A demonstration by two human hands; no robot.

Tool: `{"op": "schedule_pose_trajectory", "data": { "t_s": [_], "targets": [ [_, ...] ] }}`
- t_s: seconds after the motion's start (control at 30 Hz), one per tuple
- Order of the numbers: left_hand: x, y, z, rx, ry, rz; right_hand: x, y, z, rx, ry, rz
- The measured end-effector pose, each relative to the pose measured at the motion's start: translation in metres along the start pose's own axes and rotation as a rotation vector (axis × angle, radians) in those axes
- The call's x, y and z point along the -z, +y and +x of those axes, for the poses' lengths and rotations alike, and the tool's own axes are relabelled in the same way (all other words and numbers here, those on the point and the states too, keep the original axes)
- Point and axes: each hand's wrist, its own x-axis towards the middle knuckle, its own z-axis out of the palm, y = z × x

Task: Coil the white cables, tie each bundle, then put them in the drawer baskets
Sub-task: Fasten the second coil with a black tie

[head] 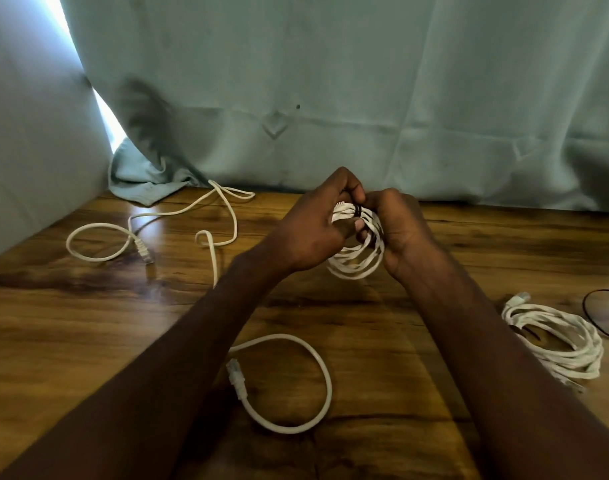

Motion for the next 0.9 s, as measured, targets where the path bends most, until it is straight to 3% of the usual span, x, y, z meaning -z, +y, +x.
{"op": "schedule_pose_trajectory", "data": {
  "t_s": [0.23,0.43,0.67,0.73,0.8,0.9],
  "targets": [
    [-0.006,-0.006,-0.002,-0.106,0.063,0.373,0.009,0.005,0.015,-0.189,-0.151,0.191],
    [-0.005,-0.014,-0.003,-0.057,0.174,0.445,0.008,0.011,0.015,-0.321,-0.368,0.168],
    [0.015,-0.018,-0.002,0.184,0.373,0.512,-0.003,0.011,0.002,0.03,-0.441,-0.11],
    [0.015,-0.02,0.001,0.253,0.369,0.529,-0.011,0.016,-0.001,0.211,-0.36,-0.219],
    [0.013,-0.018,0.005,0.331,0.363,0.422,-0.016,0.023,0.002,0.324,-0.264,-0.252],
    [0.014,-0.015,0.01,0.433,0.37,0.044,-0.013,0.027,0.004,0.38,-0.222,-0.23]
  ]
}}
